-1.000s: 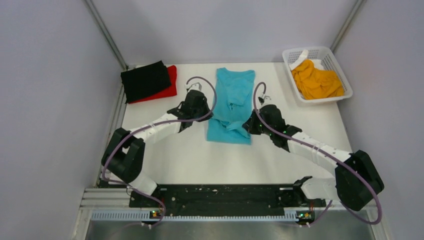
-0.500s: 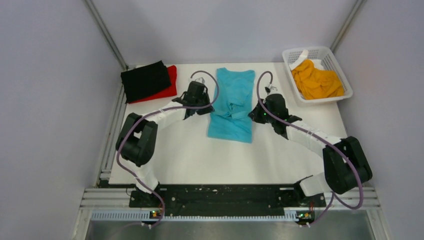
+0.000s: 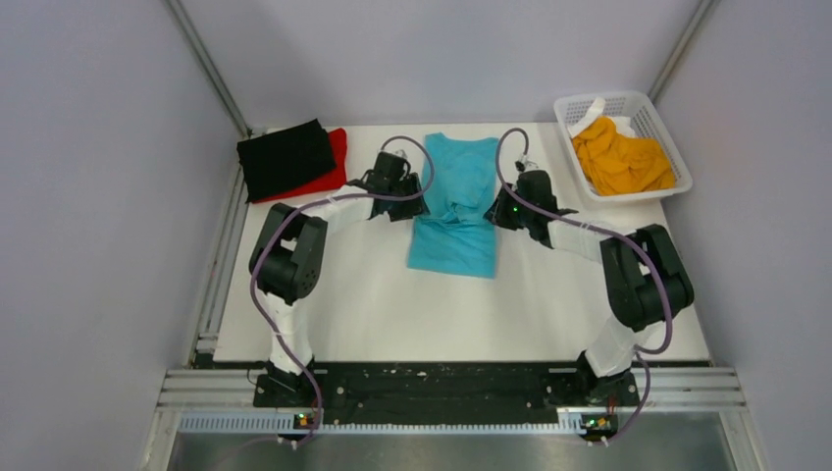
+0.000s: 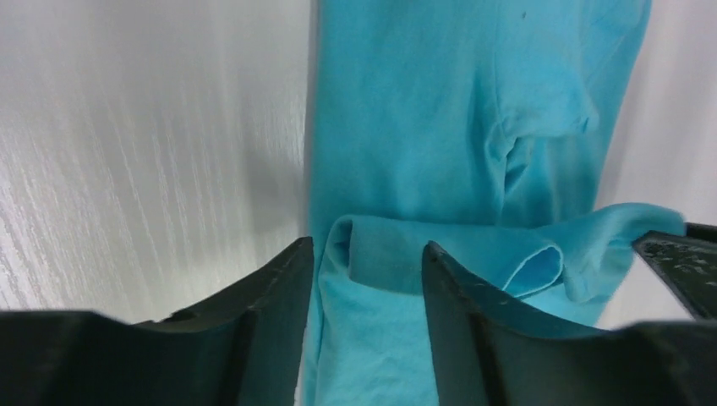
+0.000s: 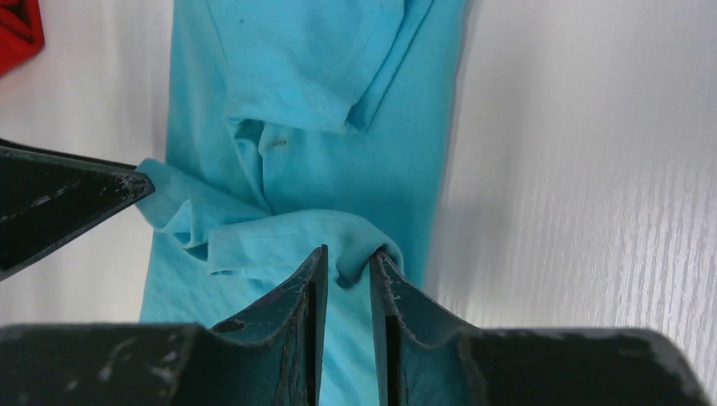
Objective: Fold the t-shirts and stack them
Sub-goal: Fold the folded rectangular tshirt in 1/3 of the way, then grab one side of the 2/3 rectangular tshirt with both arms
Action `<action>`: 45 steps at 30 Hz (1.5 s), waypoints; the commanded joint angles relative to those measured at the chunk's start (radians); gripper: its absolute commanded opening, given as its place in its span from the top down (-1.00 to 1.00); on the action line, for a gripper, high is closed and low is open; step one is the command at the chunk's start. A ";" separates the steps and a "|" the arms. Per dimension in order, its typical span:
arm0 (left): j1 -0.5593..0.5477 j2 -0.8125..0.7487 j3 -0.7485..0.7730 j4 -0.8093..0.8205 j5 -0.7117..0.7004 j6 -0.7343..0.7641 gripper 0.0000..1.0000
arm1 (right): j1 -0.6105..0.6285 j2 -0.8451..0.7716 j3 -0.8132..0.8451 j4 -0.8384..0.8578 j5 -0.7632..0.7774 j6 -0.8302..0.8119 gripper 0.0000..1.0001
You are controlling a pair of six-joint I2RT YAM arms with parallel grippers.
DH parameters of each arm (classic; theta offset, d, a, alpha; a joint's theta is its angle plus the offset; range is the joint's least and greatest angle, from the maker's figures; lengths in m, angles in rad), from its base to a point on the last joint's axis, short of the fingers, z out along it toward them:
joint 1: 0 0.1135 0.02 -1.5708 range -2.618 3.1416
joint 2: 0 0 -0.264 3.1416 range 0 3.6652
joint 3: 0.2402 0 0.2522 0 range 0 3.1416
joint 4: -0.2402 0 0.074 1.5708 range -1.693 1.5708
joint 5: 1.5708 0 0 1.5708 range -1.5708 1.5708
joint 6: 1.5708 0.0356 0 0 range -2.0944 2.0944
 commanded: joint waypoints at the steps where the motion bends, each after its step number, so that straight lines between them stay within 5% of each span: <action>1: 0.025 -0.027 0.098 -0.058 0.014 0.037 -0.41 | -0.015 0.047 0.117 -0.004 -0.049 -0.025 0.10; 2: 0.024 -0.049 0.091 -0.061 0.005 0.037 -0.84 | -0.015 0.037 0.116 -0.012 -0.043 -0.021 -0.12; 3: 0.025 -0.080 0.074 -0.057 -0.006 0.033 -0.97 | -0.015 0.021 0.100 -0.012 -0.035 -0.009 -0.28; 8: 0.023 -0.240 -0.159 0.060 0.032 -0.027 -0.98 | -0.012 -0.117 -0.070 0.038 -0.016 0.042 -0.96; 18: 0.003 -0.427 -0.560 0.199 0.136 -0.144 -0.96 | -0.004 -0.420 -0.417 0.096 -0.205 0.103 -0.94; 26: 0.000 -0.320 -0.566 0.263 0.211 -0.178 -0.40 | 0.004 -0.450 -0.474 0.058 -0.197 0.124 -0.58; 31: -0.003 -0.266 -0.572 0.275 0.250 -0.188 0.16 | 0.015 -0.397 -0.462 0.050 -0.165 0.118 -0.42; 35: -0.003 -0.254 -0.587 0.265 0.231 -0.190 0.24 | 0.027 -0.349 -0.454 0.064 -0.154 0.117 -0.30; 42: -0.003 -0.235 -0.566 0.230 0.205 -0.187 0.95 | 0.061 -0.276 -0.433 0.077 -0.093 0.120 -0.05; 45: -0.003 -0.235 -0.569 0.233 0.210 -0.188 1.00 | 0.074 -0.239 -0.423 0.095 -0.080 0.125 0.13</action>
